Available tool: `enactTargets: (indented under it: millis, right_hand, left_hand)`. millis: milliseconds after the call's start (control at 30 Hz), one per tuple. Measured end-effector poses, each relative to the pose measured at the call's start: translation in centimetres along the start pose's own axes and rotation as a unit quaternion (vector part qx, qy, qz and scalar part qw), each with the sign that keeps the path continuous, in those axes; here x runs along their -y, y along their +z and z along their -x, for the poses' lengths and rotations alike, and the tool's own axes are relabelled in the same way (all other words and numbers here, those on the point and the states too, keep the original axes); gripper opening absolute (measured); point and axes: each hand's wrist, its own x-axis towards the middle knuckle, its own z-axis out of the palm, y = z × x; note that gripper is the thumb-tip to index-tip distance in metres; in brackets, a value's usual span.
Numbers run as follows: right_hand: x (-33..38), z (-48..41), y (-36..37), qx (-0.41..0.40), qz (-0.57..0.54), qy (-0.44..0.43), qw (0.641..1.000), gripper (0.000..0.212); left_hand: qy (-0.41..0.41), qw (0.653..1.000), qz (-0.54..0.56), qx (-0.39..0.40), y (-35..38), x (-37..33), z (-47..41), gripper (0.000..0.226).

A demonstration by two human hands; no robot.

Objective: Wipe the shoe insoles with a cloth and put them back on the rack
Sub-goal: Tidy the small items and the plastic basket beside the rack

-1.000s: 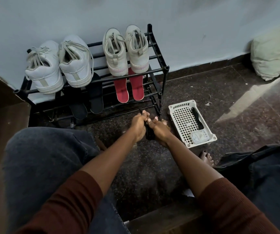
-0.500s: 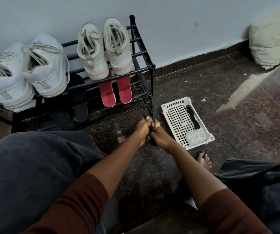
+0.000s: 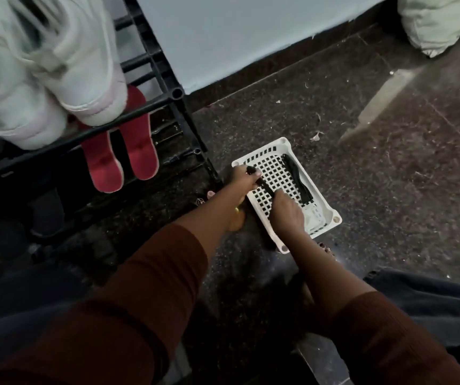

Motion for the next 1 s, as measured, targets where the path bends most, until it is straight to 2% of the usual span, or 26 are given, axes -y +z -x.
enactTargets:
  millis: [100,200,267,367,500,600,700,833,933,1000]
  right_hand:
    - [-2.2,-2.9,0.8,-0.021,0.053,0.030,0.998,0.020]
    - [-4.1,-5.2,2.1,-0.039,0.061,0.048,0.996,0.027]
    - [-4.9,-6.4,2.9,-0.035,0.081,0.053,0.995,0.030]
    - [-5.0,-7.6,3.7,-0.002,0.178,0.038,0.983,0.029]
    - [-4.3,-8.1,4.3,0.049,0.294,0.041,0.954,0.029]
    - [-4.0,-7.9,4.2,0.051,0.316,0.061,0.945,0.029]
    - [-3.7,-7.5,3.8,0.031,0.301,0.073,0.950,0.031]
    - [-3.0,-6.5,3.2,0.005,0.264,0.089,0.960,0.038]
    - [-1.7,-4.7,2.8,-0.014,0.225,0.056,0.973,0.031]
    - [-0.6,-3.2,2.8,-0.017,0.207,0.004,0.978,0.026]
  left_hand:
    - [0.009,0.996,-0.085,0.011,2.4,-0.6,-3.6,0.026]
    - [0.039,0.984,-0.171,0.026,4.7,-1.1,-6.6,0.023]
    - [0.062,0.967,-0.245,0.025,6.0,-1.4,-7.8,0.023]
    - [0.084,0.943,-0.323,0.006,7.5,-0.9,-9.2,0.024]
    - [0.103,0.940,-0.323,-0.029,8.6,0.3,-9.5,0.021]
    - [0.117,0.951,-0.278,-0.074,9.2,0.8,-8.8,0.033]
    - [0.128,0.955,-0.248,-0.106,9.1,0.5,-7.5,0.043]
    - [0.159,0.951,-0.239,-0.114,7.9,1.0,-4.9,0.030]
    - [0.150,0.966,-0.153,-0.147,6.3,2.4,-2.0,0.027]
    - [0.139,0.969,-0.094,-0.180,4.7,4.4,0.1,0.026]
